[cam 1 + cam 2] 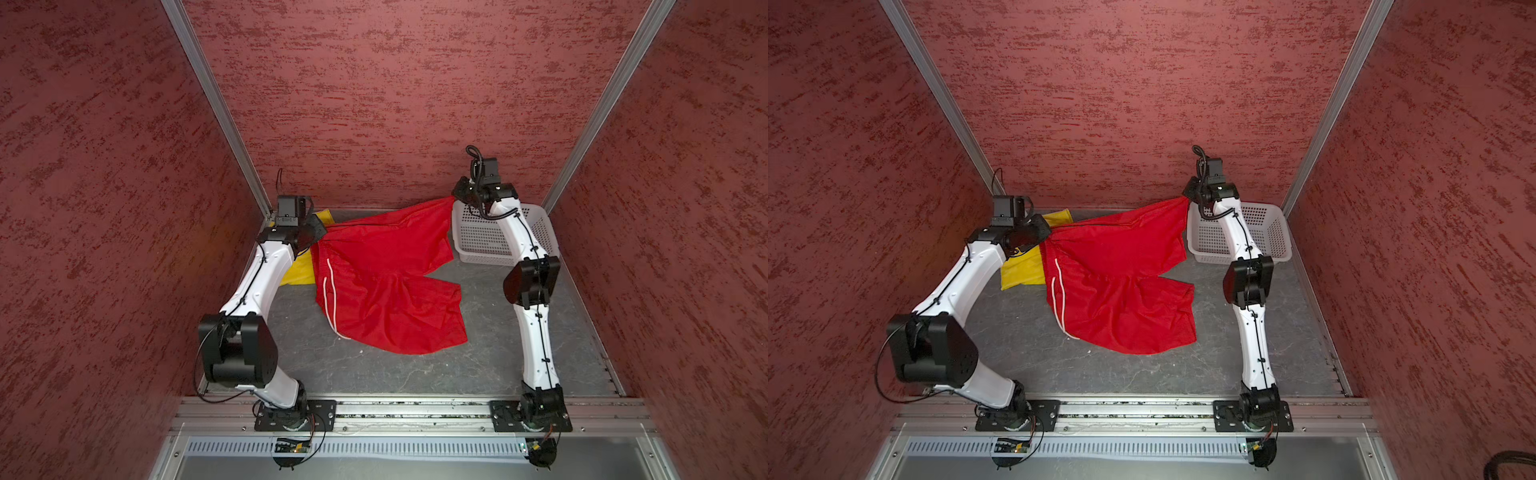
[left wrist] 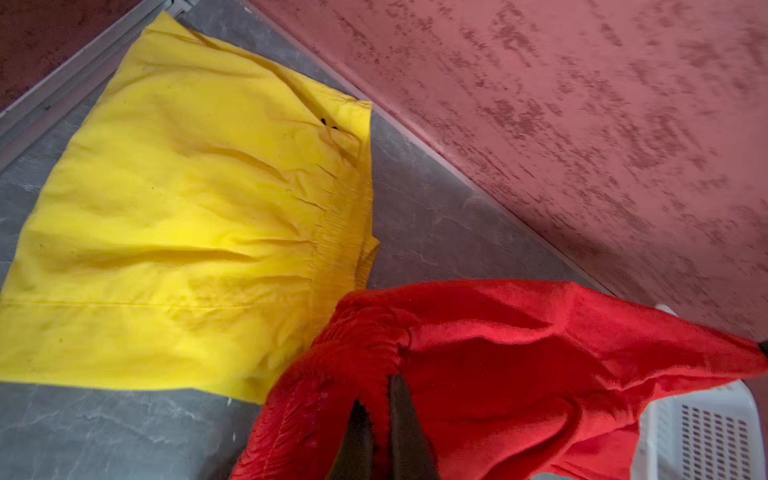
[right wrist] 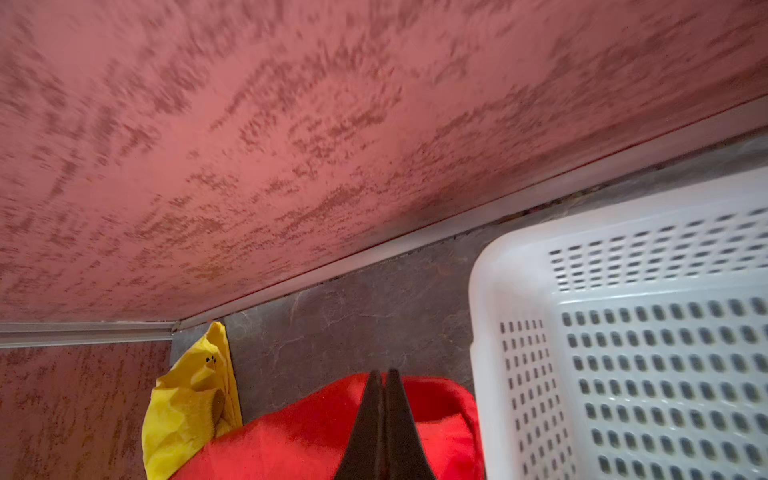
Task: Fold and stack the shorts
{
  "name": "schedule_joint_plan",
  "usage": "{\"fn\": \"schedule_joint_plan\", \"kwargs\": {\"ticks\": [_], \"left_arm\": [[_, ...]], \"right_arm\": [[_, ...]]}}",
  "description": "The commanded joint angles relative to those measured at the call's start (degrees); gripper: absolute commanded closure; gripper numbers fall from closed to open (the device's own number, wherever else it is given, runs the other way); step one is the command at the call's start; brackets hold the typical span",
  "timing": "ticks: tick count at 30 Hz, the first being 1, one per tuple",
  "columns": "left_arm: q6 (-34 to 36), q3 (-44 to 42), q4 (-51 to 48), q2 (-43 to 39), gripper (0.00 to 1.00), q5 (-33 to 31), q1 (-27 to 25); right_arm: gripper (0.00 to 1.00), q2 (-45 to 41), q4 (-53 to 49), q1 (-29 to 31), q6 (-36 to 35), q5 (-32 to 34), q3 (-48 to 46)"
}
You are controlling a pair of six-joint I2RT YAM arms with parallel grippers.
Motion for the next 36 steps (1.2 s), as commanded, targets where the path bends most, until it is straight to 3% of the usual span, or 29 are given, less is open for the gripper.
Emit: {"fn": "schedule_joint_plan", "kwargs": {"ticks": [1, 4, 5, 8, 10, 12, 13, 17, 20, 23, 27, 33, 36], "left_arm": [[-2.3, 1.2, 5.4, 4.4, 1.00, 2.5, 3.4], [-3.1, 1.7, 7.3, 7.7, 1.00, 3.2, 4.0], [-3.2, 2.2, 7.5, 8.6, 1.00, 3.1, 4.0], [-4.0, 4.2, 7.6, 11.1, 0.94, 2.8, 4.0], [-4.1, 6.5, 6.7, 12.5, 0.70, 2.6, 4.2], [-4.1, 9.0, 4.9, 13.4, 0.43, 2.2, 4.6], [-4.1, 10.3, 3.7, 13.5, 0.40, 1.7, 5.0], [-5.3, 12.1, 0.6, 11.0, 0.39, -1.4, 6.9], [-6.7, 9.0, 0.6, 5.3, 0.39, -2.5, 7.8], [-6.8, 3.4, 1.3, -1.2, 0.40, -1.7, 6.5], [-5.8, -5.7, 0.9, -9.4, 0.43, -0.6, 0.9], [-3.7, -18.2, -3.9, -19.7, 0.50, -3.0, -9.8], [-5.9, -24.7, -3.9, -22.5, 0.56, -3.7, -14.8]], "right_arm": [[1.00, 0.1, 7.6, 0.1, 1.2, -0.1, 2.5], [1.00, 0.8, 10.4, 1.4, 0.1, 0.3, 0.6], [0.95, 0.9, 11.2, 1.6, -0.2, 0.7, -0.1], [0.64, 0.9, 13.0, 1.8, -0.8, 2.3, -1.6], [0.49, 0.8, 13.1, 1.8, -1.3, 2.8, -1.6], [0.46, 0.1, 13.2, 2.0, -2.1, 2.8, -1.6], [0.46, -0.3, 13.1, 2.0, -2.8, 2.6, -1.5], [0.48, -4.0, 8.9, 2.9, -7.0, 4.1, -1.5], [0.53, -9.2, 3.3, 5.1, -11.4, 7.0, -5.4], [0.55, -18.7, 3.8, 9.9, -15.5, 11.0, -19.7], [0.52, -34.3, 12.6, 17.2, -17.3, 17.4, -46.2], [0.46, -51.7, 16.7, 24.7, -10.2, 19.1, -75.8], [0.46, -55.7, 15.9, 26.6, -5.7, 15.8, -85.9]]}}
